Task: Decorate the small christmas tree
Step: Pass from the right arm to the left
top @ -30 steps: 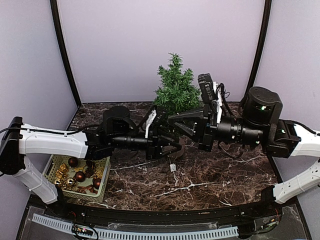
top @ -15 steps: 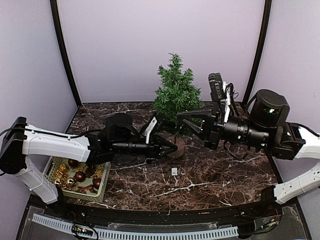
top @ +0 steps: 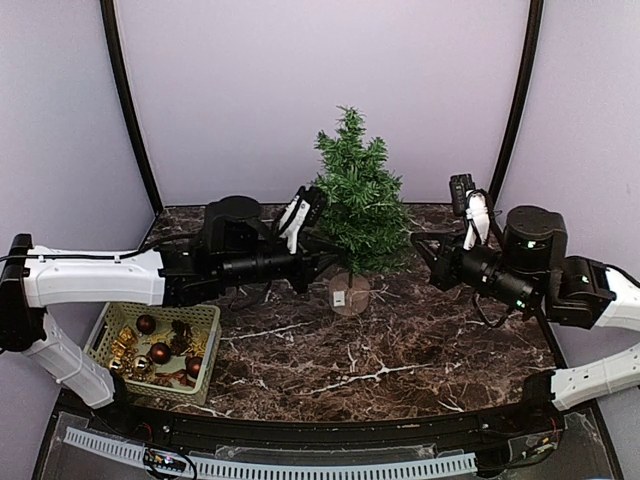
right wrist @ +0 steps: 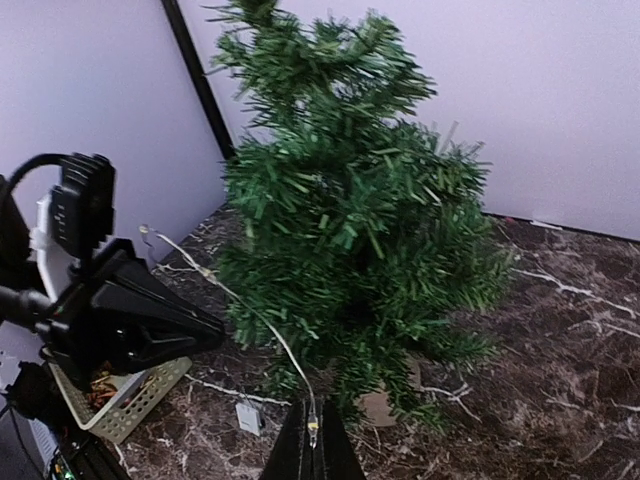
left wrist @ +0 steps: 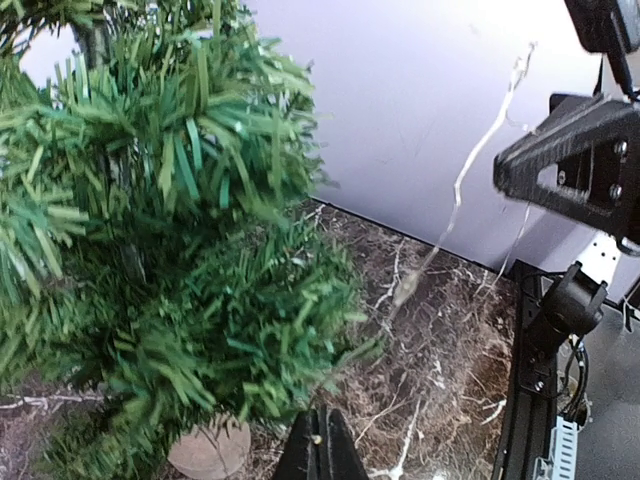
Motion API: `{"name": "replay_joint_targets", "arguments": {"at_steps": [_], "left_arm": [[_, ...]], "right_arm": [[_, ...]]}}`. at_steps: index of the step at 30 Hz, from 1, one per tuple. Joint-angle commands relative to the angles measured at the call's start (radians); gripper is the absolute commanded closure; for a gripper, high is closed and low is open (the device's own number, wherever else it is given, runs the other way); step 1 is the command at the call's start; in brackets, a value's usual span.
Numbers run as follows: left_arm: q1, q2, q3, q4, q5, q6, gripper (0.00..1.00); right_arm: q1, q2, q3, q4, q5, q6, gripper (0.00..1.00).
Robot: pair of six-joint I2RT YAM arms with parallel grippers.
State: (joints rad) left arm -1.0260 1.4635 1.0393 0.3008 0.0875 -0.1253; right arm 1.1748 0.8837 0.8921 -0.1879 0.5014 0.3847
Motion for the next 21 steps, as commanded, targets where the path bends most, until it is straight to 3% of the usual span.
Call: {"name": "replay_joint_targets", "arguments": {"at_steps": [1, 5, 14, 21], "left_arm": [[-0.006, 0.059, 0.136, -0.157, -0.116, 0.062, 1.00], [-0.007, 0.088, 0.152, -0.198, -0.142, 0.075, 1.00], [-0.006, 0.067, 0.071, -0.125, -0.132, 0.105, 1.00], [-0.003, 0.141, 0.160, -0.244, -0.188, 0.110, 1.00]], "right_arm": [[-0.053, 0.024, -0.013, -0.066, 0.111, 0.082, 1.00], [-0.081, 0.025, -0.050, -0.089, 0.107, 0.132, 1.00], [-0.092, -0.021, -0.185, -0.029, -0.036, 0.214, 1.00], [-0.093, 0.039, -0.234, 0.019, -0.055, 0.292, 1.00]]}}
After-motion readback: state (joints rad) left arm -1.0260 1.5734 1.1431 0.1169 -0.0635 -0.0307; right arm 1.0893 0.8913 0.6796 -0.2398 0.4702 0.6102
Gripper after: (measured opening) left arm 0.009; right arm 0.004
